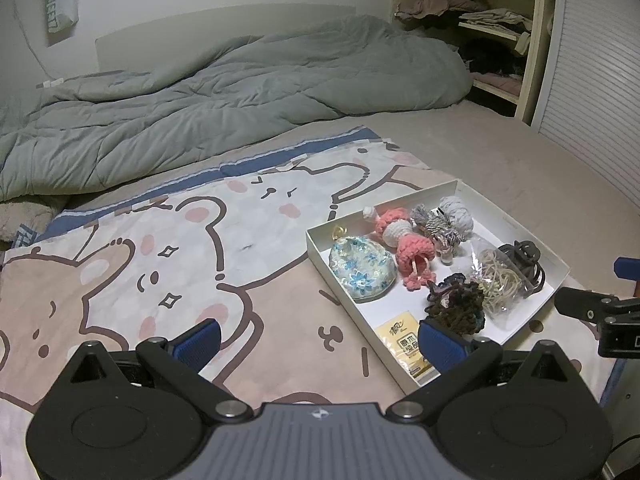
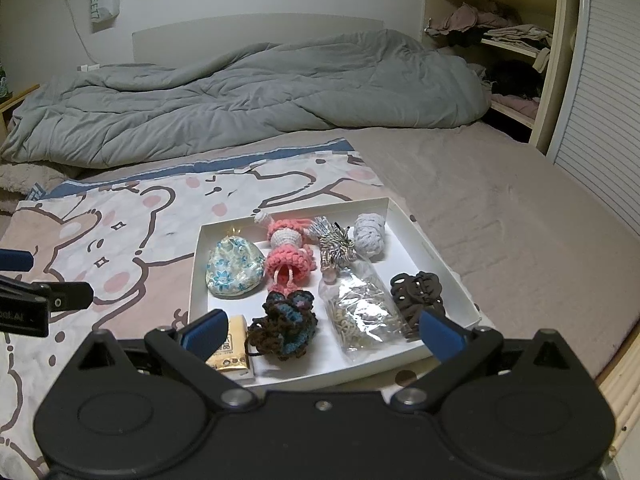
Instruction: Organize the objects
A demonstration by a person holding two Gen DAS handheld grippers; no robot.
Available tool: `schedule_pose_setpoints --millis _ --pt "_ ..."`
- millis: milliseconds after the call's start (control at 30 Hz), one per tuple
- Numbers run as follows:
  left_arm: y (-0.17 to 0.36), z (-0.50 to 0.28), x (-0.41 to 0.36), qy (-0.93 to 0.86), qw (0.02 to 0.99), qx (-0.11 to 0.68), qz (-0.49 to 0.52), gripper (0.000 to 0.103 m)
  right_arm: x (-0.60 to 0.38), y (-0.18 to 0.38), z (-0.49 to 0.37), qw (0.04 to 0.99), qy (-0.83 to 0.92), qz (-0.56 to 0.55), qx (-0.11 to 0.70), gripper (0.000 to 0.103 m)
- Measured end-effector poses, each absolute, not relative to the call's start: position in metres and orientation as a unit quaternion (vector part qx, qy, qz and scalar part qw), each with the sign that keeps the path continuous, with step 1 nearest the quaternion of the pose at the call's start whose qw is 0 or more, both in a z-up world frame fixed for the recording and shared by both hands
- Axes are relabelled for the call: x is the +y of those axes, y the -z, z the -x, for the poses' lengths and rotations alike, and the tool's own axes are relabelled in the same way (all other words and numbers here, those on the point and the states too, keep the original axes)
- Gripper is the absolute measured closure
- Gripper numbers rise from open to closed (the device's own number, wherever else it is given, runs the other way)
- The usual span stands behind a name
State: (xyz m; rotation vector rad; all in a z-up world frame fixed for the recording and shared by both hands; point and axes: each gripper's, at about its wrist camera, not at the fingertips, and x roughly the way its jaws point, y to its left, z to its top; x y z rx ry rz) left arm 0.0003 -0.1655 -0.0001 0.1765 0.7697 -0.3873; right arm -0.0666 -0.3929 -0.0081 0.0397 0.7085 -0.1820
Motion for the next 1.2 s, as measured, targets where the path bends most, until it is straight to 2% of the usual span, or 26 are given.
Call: schedule_pose_setpoints --millis 1200 --pt "0.0011 0.0019 -0.1674 0.185 0.904 0.376 -0.087 0.0 -0.3936 0.0096 0.0657 0.933 0.091 -0.015 0.347 0.0"
